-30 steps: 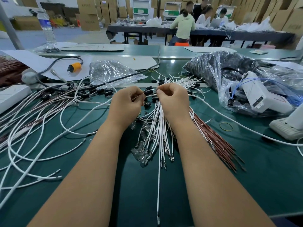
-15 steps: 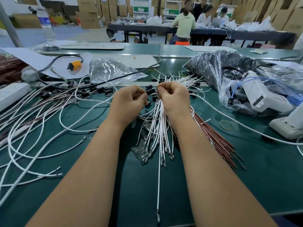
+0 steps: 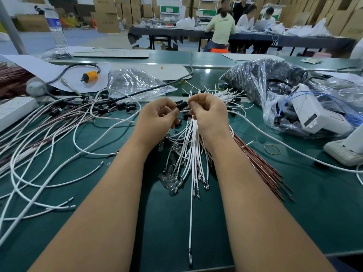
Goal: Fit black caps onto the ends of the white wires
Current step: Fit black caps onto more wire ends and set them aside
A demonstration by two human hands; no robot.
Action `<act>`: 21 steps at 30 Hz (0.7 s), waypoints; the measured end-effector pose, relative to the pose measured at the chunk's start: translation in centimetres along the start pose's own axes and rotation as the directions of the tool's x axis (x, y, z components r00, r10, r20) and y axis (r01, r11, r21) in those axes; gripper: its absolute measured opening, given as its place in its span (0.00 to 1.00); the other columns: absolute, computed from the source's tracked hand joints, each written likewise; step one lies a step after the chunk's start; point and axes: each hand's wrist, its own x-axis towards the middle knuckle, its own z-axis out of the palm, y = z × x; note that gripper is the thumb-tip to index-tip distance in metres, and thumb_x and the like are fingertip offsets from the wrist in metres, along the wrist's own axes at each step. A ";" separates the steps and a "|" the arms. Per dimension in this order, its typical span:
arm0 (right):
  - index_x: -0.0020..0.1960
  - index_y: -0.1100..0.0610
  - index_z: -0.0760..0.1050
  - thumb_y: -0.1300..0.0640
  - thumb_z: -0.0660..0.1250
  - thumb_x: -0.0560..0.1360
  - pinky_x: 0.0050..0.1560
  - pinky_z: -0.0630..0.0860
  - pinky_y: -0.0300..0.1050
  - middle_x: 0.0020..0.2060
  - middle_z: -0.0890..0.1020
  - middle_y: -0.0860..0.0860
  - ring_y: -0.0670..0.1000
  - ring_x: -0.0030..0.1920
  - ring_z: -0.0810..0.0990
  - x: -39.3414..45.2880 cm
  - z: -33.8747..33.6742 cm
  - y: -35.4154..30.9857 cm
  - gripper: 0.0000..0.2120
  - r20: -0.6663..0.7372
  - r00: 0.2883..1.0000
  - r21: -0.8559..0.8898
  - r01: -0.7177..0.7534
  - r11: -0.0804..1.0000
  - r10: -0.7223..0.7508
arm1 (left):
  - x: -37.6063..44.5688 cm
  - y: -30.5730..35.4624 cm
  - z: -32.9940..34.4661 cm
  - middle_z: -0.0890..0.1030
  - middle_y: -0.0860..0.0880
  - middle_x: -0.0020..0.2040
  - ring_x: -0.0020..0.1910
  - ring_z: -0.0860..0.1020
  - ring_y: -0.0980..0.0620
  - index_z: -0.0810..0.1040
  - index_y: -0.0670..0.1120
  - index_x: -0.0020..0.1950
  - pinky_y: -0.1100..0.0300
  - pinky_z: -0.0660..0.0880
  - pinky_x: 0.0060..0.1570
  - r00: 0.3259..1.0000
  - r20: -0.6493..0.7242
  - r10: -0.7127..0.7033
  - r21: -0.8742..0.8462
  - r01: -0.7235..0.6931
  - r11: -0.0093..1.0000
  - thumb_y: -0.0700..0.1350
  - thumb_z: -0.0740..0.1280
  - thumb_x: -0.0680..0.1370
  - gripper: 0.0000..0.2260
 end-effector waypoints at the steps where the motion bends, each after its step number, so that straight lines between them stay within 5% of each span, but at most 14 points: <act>1: 0.41 0.52 0.76 0.67 0.65 0.76 0.39 0.76 0.39 0.34 0.78 0.50 0.46 0.34 0.76 0.0 0.0 0.0 0.12 -0.005 1.000 0.001 0.000 1.000 0.000 | 0.0 0.0 0.0 0.80 0.44 0.35 0.27 0.76 0.61 0.75 0.47 0.41 0.69 0.72 0.32 1.000 -0.005 0.007 -0.018 -0.008 1.000 0.36 0.66 0.78 0.09; 9: 0.41 0.52 0.76 0.63 0.68 0.76 0.47 0.80 0.51 0.37 0.80 0.51 0.51 0.39 0.78 0.4 0.2 0.4 0.08 -0.067 0.998 -0.067 -0.013 0.998 0.009 | 0.2 -0.3 0.1 0.80 0.48 0.34 0.31 0.77 0.57 0.76 0.48 0.41 0.62 0.76 0.37 0.997 -0.014 0.080 -0.004 -0.080 0.997 0.35 0.66 0.78 0.10; 14: 0.41 0.53 0.77 0.64 0.68 0.75 0.41 0.78 0.45 0.34 0.80 0.50 0.50 0.36 0.79 0.1 0.4 0.2 0.08 -0.061 0.997 -0.149 0.041 0.988 -0.051 | 0.1 -0.6 0.1 0.81 0.47 0.34 0.31 0.75 0.48 0.77 0.50 0.41 0.45 0.76 0.36 0.994 -0.054 0.091 0.063 -0.088 0.994 0.38 0.68 0.77 0.09; 18: 0.42 0.55 0.78 0.68 0.63 0.72 0.39 0.78 0.47 0.36 0.82 0.54 0.54 0.38 0.81 -0.5 0.5 -0.1 0.10 -0.018 0.997 -0.196 0.072 0.978 -0.077 | 0.2 -0.6 0.1 0.81 0.47 0.33 0.31 0.76 0.49 0.77 0.49 0.41 0.48 0.76 0.35 0.994 -0.075 0.080 0.095 -0.073 0.993 0.40 0.68 0.77 0.06; 21: 0.43 0.57 0.79 0.66 0.65 0.72 0.37 0.74 0.40 0.33 0.79 0.47 0.46 0.35 0.77 -0.9 0.6 -0.2 0.06 -0.001 0.991 -0.255 0.129 0.958 -0.133 | 0.3 -0.7 0.1 0.81 0.52 0.32 0.30 0.76 0.53 0.78 0.48 0.42 0.56 0.75 0.35 0.994 -0.093 0.062 0.133 -0.050 0.990 0.42 0.68 0.78 0.05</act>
